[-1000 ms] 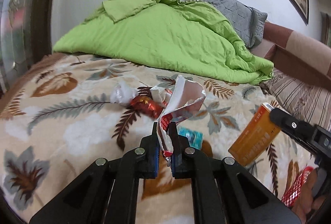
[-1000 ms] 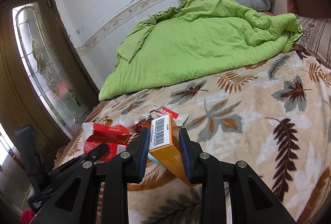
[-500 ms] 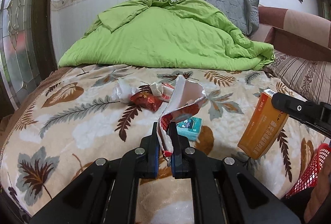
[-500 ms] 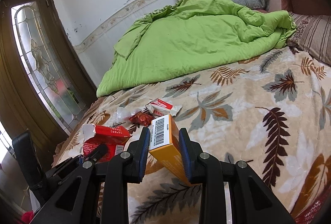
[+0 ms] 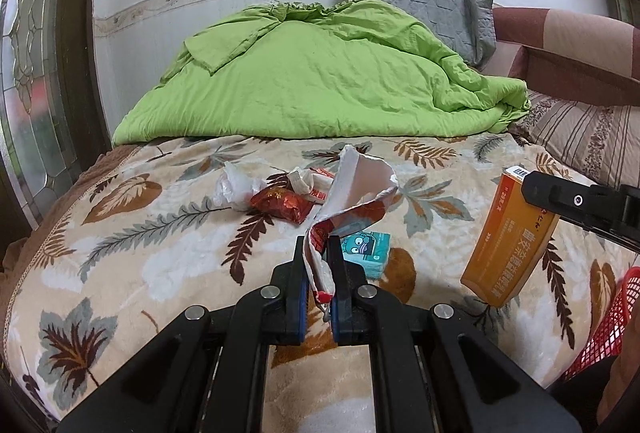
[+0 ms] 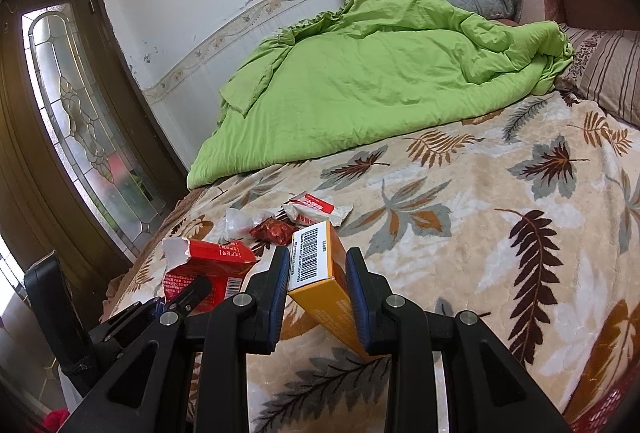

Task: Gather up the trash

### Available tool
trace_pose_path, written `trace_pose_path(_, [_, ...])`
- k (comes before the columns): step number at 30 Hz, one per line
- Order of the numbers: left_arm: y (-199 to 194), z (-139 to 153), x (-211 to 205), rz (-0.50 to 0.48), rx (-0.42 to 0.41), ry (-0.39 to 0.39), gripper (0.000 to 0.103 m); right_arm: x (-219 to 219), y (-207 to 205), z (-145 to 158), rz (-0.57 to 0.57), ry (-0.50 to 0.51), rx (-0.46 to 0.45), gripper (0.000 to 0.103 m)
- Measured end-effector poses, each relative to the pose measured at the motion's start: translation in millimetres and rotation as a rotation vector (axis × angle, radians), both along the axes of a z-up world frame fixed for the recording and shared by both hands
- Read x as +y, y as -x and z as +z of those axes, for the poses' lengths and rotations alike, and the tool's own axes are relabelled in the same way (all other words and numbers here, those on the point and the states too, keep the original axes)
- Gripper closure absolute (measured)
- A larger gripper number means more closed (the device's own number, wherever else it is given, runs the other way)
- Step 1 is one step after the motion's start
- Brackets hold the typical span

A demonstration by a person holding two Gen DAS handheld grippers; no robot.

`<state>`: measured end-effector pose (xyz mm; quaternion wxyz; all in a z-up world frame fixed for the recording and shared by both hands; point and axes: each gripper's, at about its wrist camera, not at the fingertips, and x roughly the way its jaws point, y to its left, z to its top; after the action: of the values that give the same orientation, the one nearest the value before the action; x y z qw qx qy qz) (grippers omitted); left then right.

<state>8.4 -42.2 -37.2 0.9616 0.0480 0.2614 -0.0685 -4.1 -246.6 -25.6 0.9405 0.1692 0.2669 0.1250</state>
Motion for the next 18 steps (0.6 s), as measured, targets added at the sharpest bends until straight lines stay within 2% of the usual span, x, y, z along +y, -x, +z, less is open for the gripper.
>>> trace_pose_path(18, [0.0, -0.1, -2.4, -0.01, -0.005, -0.011, 0.095, -0.5, 0.1, 0.6, 0.001, -0.001, 0.0, 0.072])
